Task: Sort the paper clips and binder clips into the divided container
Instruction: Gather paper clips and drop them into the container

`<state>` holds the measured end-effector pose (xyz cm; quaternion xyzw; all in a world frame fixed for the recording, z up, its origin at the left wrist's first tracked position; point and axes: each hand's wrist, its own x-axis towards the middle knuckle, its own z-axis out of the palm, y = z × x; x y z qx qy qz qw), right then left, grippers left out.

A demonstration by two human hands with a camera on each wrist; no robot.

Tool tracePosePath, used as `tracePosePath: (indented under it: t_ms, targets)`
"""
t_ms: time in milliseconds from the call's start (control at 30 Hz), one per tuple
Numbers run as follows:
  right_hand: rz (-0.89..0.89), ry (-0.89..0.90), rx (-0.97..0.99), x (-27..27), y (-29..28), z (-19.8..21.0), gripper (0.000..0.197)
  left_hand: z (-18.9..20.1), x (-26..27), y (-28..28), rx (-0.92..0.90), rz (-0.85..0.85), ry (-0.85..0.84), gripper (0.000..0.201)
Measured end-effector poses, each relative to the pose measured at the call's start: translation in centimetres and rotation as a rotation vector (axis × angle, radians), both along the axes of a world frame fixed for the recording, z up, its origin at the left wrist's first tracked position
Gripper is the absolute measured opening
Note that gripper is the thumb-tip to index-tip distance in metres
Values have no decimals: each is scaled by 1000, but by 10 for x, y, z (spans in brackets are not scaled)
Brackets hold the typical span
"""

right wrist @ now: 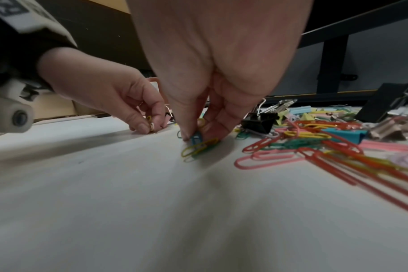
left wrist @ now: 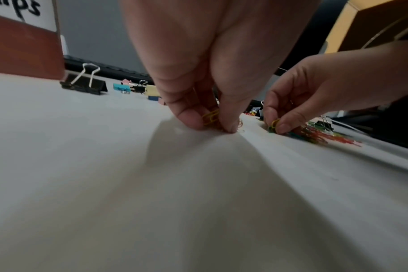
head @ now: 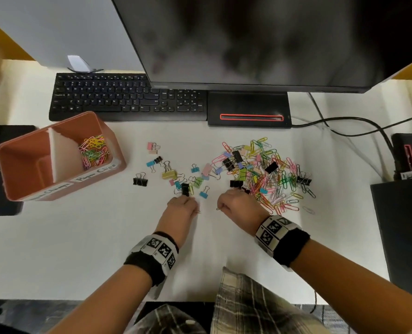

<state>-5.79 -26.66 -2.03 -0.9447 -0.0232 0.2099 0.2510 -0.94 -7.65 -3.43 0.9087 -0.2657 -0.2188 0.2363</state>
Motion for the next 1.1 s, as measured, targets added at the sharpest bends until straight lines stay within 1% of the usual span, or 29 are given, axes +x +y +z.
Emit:
tracePosePath:
  t_ms: [67,133,233,300,400,500,567,633,700,767,867,1100]
  targets:
    - [-11,34,43,3,0,6,19,0,0,10,3,-2,-26,13]
    - [-46,35,89,11,1,12,18,1,0,18,-2,6,-32,13]
    - [-135,-36,171,28,15,20,16,0,2,28,3,6,-36,10]
    - [-144,-48,189,42,31,22,17,-1,6,36,3,17,-30,11]
    - [-118,20,107,60,51,15,15,0,11,46,-1,38,-10,11]
    - [-162,47,33,74,54,10,14,2,17,56,12,49,17,11]
    - [-202,63,41,81,49,12,15,3,21,63,20,52,22,12]
    - [-197,74,45,82,46,14,19,3,23,71,24,59,38,11]
    - [-190,42,47,79,50,14,20,3,25,77,25,61,58,12]
    - [-232,9,64,74,55,11,22,2,25,80,24,53,75,12]
    - [-265,-3,18,75,60,5,20,2,26,81,8,33,78,12]
    - [-289,114,-41,85,59,7,16,3,31,83,-29,-19,67,9]
